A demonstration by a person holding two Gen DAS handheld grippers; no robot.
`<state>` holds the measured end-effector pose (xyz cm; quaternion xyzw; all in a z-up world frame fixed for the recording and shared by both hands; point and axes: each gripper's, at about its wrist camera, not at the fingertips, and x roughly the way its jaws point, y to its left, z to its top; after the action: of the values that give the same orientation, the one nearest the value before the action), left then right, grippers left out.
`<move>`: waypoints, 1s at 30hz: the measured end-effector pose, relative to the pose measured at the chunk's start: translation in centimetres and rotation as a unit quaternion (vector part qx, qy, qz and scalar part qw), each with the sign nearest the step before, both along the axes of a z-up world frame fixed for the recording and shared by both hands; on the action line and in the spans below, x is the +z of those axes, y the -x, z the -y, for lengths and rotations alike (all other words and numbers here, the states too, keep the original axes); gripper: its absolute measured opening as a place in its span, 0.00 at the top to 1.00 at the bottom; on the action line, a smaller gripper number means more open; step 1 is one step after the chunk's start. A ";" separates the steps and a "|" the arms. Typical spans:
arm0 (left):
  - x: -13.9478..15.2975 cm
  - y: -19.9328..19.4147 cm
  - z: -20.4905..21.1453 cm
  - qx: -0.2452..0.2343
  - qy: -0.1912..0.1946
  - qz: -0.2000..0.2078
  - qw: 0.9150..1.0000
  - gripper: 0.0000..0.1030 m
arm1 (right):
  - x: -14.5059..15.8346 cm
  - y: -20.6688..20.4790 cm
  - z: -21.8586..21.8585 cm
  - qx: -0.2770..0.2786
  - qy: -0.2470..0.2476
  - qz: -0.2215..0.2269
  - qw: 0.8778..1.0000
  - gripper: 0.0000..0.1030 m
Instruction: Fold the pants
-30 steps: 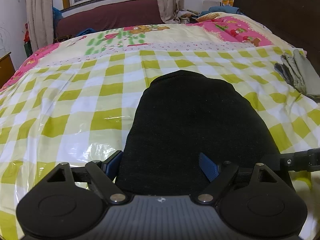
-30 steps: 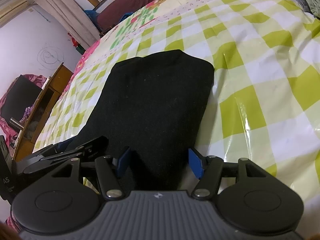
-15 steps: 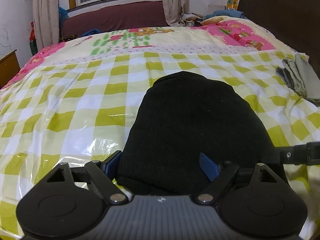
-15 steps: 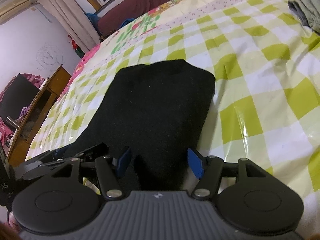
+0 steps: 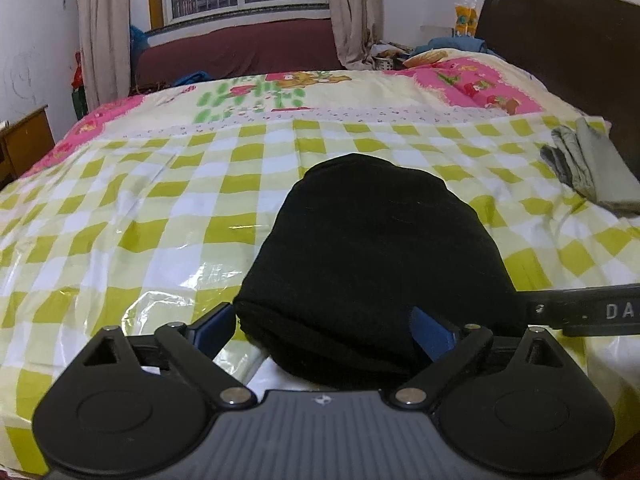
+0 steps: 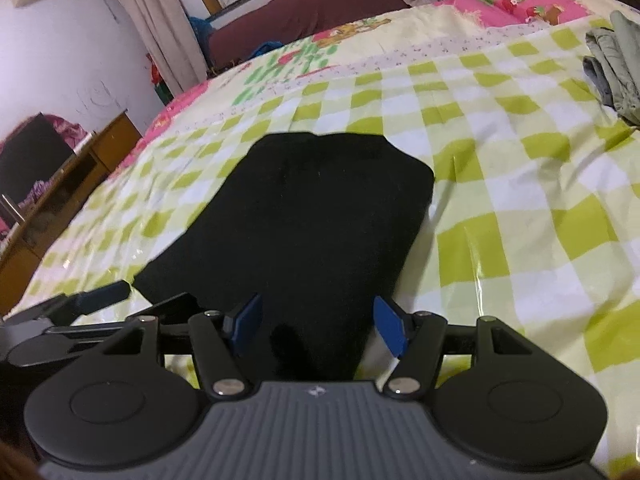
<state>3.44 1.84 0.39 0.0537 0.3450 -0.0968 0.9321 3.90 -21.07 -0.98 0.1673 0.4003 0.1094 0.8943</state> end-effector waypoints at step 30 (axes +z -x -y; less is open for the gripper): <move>-0.2 2.3 1.7 0.004 -0.047 0.018 0.999 0.00 | 0.2 2.4 -0.9 0.009 0.059 0.005 0.998 0.38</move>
<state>1.16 0.16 0.23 0.0983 0.3325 -0.0757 0.9349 1.52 -20.14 -0.76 0.1100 0.4027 0.0946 0.9037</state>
